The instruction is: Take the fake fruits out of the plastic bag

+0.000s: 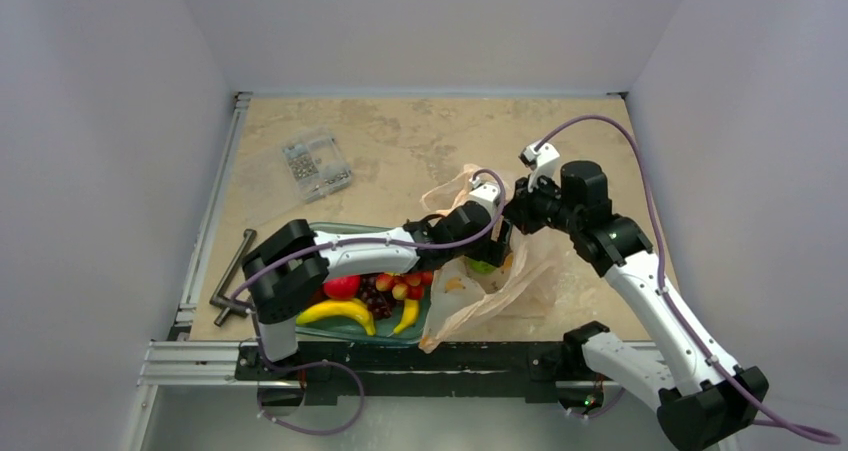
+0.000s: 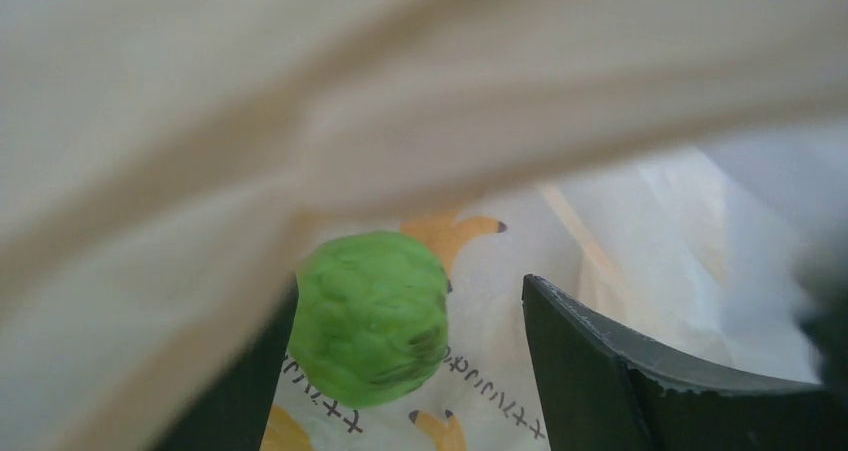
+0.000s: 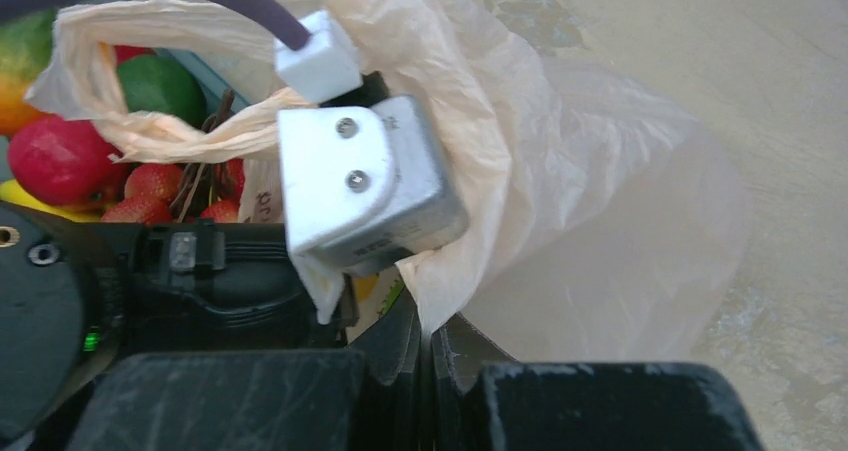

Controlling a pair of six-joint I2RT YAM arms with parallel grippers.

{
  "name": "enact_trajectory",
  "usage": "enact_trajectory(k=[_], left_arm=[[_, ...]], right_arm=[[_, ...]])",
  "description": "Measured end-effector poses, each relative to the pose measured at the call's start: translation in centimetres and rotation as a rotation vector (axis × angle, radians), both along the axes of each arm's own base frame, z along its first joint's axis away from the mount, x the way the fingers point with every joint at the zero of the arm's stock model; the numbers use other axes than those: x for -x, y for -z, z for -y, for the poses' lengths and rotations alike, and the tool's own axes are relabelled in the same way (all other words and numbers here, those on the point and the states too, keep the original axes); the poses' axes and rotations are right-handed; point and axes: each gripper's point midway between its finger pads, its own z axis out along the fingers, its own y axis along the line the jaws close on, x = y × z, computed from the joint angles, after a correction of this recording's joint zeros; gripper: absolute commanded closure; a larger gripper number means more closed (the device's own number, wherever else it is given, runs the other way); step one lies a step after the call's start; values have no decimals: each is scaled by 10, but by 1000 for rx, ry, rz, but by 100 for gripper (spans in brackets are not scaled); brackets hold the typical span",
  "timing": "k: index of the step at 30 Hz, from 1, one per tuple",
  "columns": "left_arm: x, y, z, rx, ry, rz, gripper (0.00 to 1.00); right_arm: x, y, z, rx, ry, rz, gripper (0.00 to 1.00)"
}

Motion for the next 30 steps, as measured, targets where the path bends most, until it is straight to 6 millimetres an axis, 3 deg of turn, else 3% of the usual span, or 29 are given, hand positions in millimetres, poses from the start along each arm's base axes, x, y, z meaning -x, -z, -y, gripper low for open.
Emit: enact_trajectory(k=[9,16,24,30], left_arm=[[3,41,4,-84,39,-56,15],[9,57,1,-121,57,-93,38],[12,57,1,-123,65,-107,77],[18,54,-8,-160,71,-127,96]], right_arm=[[8,9,-2,-7,4,-52,100],[10,19,-2,-12,28,-115,100],[9,23,0,-7,52,-134,100],[3,23,11,29,108,-109,100]])
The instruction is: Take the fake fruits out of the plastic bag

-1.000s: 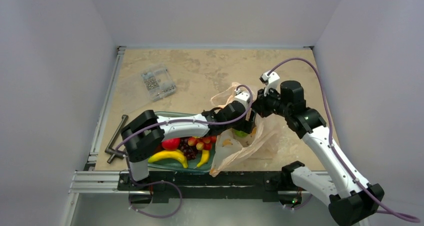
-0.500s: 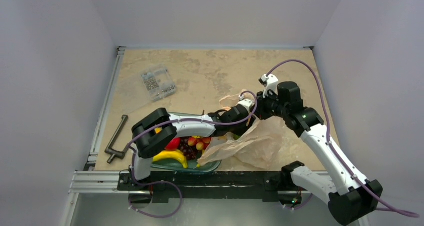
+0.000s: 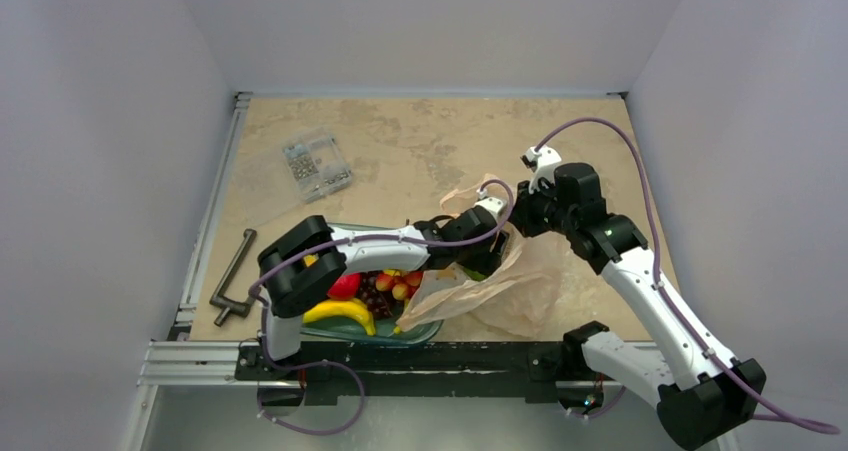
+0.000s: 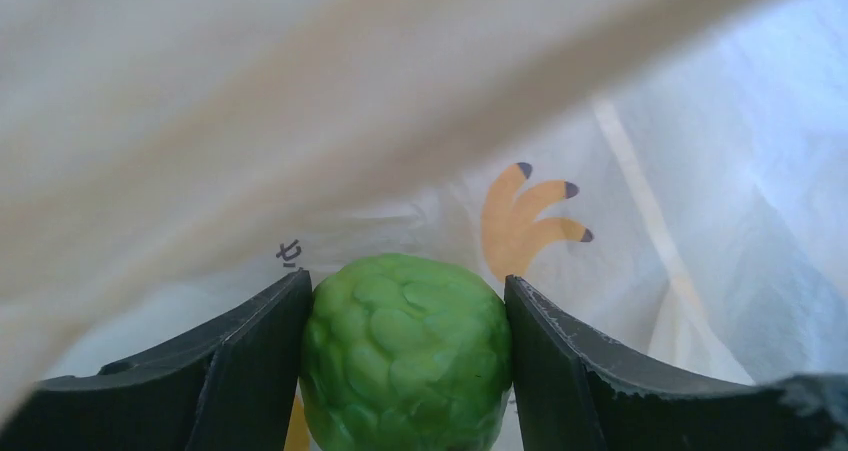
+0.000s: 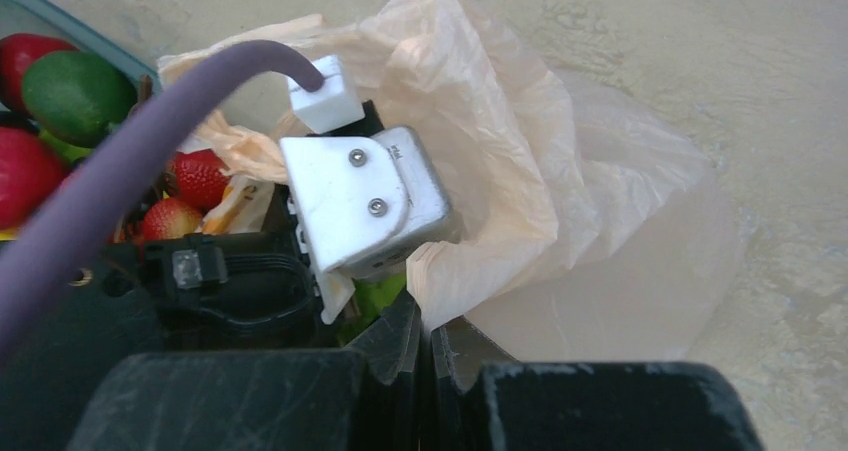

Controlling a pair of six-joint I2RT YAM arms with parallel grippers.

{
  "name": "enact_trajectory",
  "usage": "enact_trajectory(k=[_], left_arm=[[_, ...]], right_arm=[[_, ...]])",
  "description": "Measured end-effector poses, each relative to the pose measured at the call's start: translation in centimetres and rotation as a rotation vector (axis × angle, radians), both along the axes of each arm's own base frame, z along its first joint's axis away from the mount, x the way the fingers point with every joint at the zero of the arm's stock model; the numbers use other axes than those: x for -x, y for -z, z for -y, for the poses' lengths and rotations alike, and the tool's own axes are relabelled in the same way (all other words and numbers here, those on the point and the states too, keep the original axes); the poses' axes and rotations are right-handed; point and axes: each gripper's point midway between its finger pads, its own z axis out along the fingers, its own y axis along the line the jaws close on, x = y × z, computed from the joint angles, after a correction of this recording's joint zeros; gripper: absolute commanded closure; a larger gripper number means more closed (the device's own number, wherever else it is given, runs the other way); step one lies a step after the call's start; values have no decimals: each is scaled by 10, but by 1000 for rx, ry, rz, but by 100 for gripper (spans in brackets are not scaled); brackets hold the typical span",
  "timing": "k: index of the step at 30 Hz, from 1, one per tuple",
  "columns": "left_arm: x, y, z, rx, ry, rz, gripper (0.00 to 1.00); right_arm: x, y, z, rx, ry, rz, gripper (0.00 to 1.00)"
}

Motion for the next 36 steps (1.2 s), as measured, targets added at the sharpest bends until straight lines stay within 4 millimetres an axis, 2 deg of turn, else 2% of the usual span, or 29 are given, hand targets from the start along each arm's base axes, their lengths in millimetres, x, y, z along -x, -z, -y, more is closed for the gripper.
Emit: enact_trajectory(k=[2,5,11,14,21,27,30,33,36], left_arm=[[0,-8,0,-3,2,0,100],[-2,-30,4,20,8,18,100],[-9,-94,9,107,20,86,100],[-10,-123,5,146,22,116,100],[3,-180,-15,231,45,141,100],[19,-247,-50,333,43,202,100],[26,-275,-83,373,23,251,100],[28,-281,-116,372,-21,279,100],[28,-269,-145,329,-74,285,100]], right_arm=[[-2,1,4,18,14,5,100],[-3,3,9,46,29,11,100],[-5,4,13,75,32,23,100],[-6,4,15,82,38,27,100],[-9,5,20,96,71,27,100],[-14,11,26,89,165,-7,100],[-17,12,32,89,221,-15,100],[-18,12,37,86,276,-19,100],[-19,12,47,92,358,-28,100]])
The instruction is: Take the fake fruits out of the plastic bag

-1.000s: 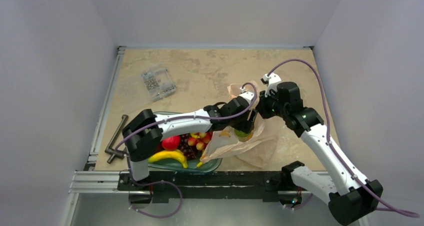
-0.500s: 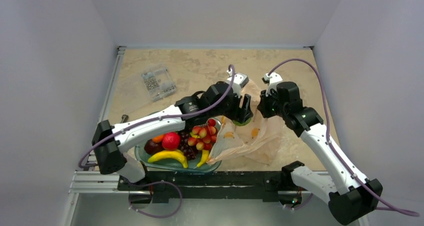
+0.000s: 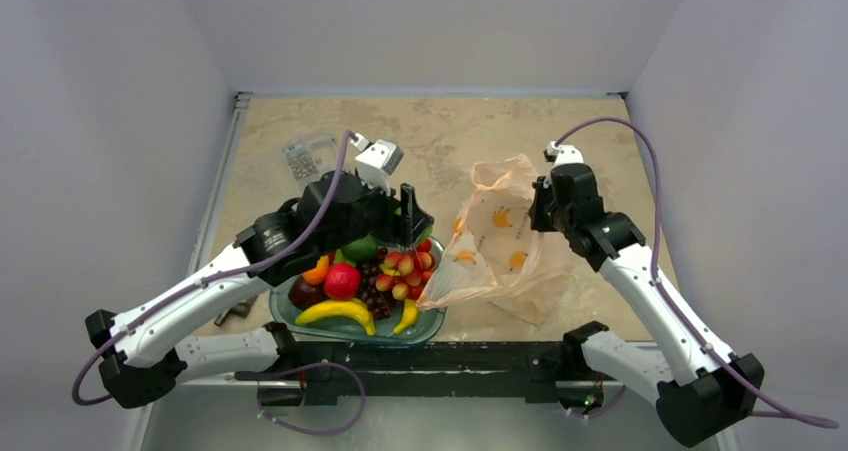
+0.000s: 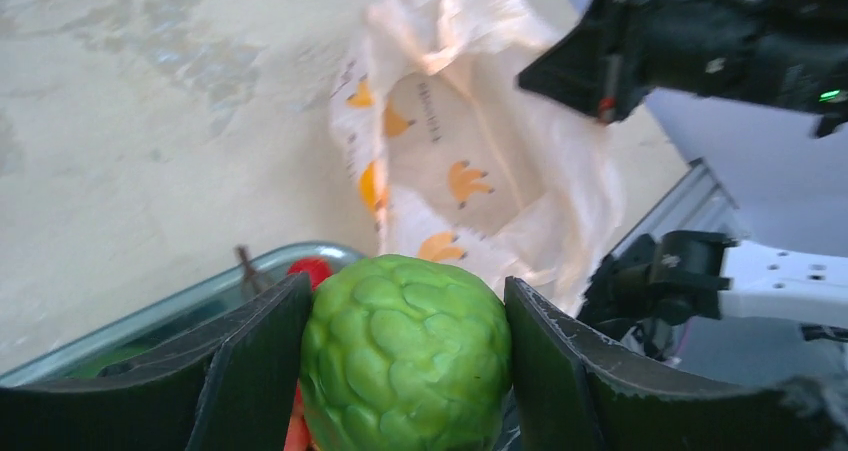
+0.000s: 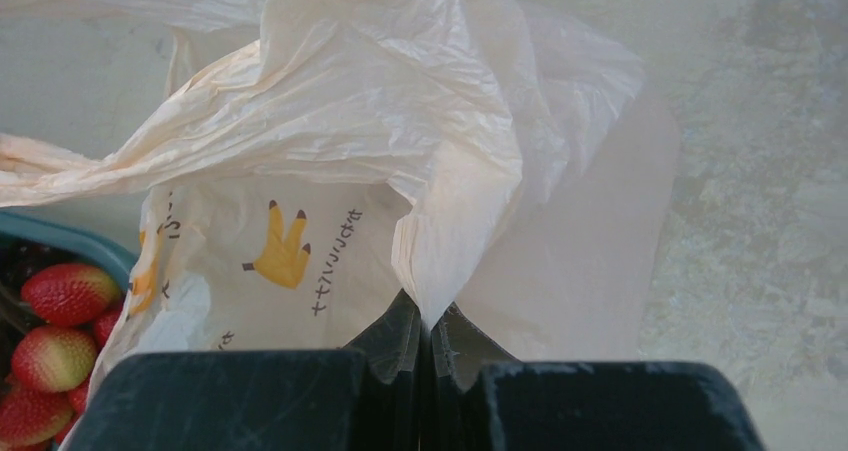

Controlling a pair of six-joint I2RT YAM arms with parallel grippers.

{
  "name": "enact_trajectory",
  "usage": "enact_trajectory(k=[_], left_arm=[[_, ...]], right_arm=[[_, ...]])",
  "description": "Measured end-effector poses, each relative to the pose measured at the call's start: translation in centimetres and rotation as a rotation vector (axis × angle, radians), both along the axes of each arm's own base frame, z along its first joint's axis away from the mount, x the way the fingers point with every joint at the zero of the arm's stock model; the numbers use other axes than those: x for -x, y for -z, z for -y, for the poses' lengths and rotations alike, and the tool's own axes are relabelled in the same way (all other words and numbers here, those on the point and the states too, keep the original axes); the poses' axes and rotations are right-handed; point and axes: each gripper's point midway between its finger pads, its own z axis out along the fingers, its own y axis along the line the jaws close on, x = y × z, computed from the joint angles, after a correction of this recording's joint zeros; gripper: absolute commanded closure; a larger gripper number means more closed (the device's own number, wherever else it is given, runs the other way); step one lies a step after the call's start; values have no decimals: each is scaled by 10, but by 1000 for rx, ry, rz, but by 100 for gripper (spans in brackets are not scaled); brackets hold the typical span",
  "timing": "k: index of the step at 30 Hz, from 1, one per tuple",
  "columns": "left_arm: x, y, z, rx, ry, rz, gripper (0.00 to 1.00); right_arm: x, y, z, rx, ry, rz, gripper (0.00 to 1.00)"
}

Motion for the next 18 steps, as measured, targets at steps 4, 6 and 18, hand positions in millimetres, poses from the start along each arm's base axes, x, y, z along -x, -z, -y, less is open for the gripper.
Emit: enact_trajectory(k=[4,6,18], left_arm=[[1,38,-36,-110,-75,-33,100],[4,55,-51,-164,-103,-53,100],[16,128,-95,-365,-195,-144,100]], right_arm=[[2,0,14,12,96,-2,100],[1,-3,20,19,143,2,100],[-13,-38,107,126,512,58,100]])
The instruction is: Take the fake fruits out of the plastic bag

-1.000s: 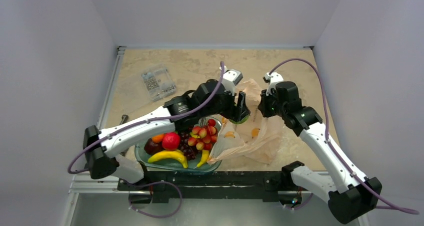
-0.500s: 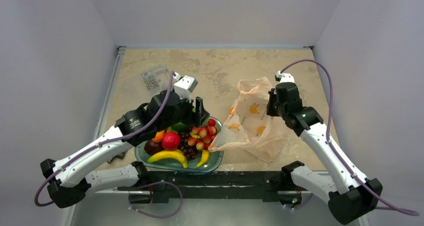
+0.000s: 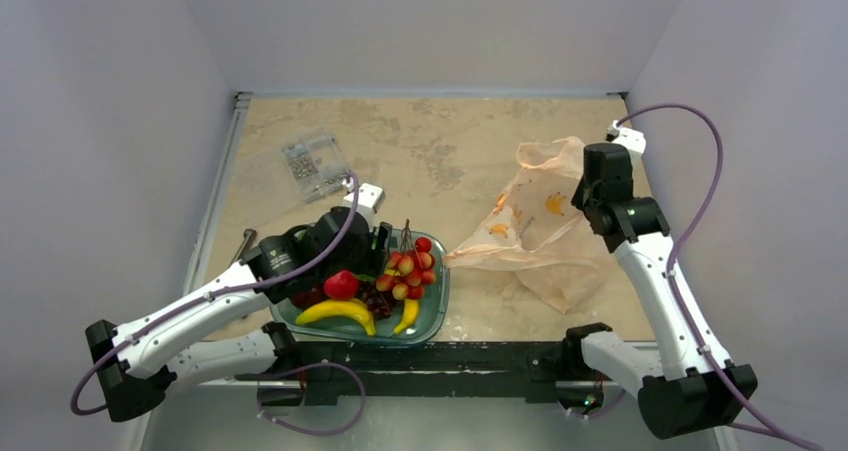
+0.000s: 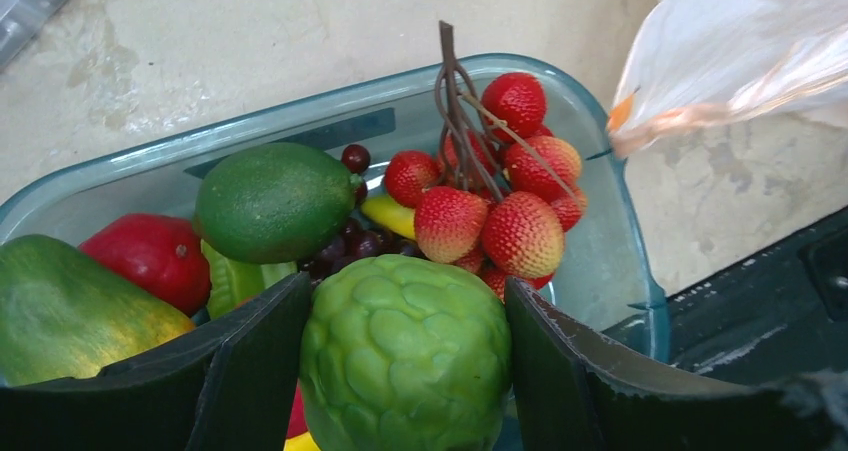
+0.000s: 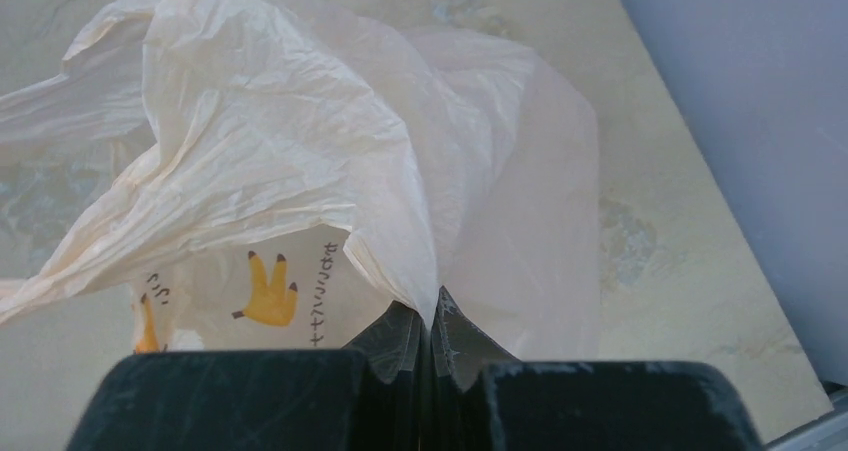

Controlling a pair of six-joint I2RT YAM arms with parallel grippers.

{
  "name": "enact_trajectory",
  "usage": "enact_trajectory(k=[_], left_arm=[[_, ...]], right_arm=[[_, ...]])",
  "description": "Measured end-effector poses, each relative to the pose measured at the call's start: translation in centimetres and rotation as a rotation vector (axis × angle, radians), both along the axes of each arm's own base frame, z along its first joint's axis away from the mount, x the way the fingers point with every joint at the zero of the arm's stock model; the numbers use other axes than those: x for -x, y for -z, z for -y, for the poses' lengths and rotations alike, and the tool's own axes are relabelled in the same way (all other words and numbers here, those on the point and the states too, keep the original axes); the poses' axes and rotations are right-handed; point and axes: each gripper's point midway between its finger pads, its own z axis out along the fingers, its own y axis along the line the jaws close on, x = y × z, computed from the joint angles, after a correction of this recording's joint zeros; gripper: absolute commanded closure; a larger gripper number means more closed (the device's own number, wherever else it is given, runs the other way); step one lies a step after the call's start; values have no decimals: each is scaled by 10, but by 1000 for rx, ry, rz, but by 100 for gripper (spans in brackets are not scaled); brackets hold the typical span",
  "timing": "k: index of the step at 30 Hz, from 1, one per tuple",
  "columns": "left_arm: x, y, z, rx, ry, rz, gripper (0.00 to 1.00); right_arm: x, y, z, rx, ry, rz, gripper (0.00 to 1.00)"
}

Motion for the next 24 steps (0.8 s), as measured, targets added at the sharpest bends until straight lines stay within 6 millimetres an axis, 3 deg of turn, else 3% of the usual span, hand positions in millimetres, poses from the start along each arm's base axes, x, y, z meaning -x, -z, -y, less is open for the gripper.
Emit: enact_trajectory(k=[3,10,13,15,20,24], left_arm=[[-5,12,-4,-46,-34,-10,100],[-17,39,-10,-151,-112,-41,86],[-20,52,-12,-190,-137,-60,75],[-22,56,-13,-206,-148,-63,66],[-22,58,-15,-205,-173,-66,29],[-21,54,-19,-195,-180,-60,19]], right_arm=[[-2,-11,12,18,50,15,96],[-10,-27,25,50,120,52,78],[-11,-24,30,74,144,39,67],[-10,-24,34,96,159,33,55],[-7,-28,39,122,171,39,25],[-3,-32,39,129,157,38,12]])
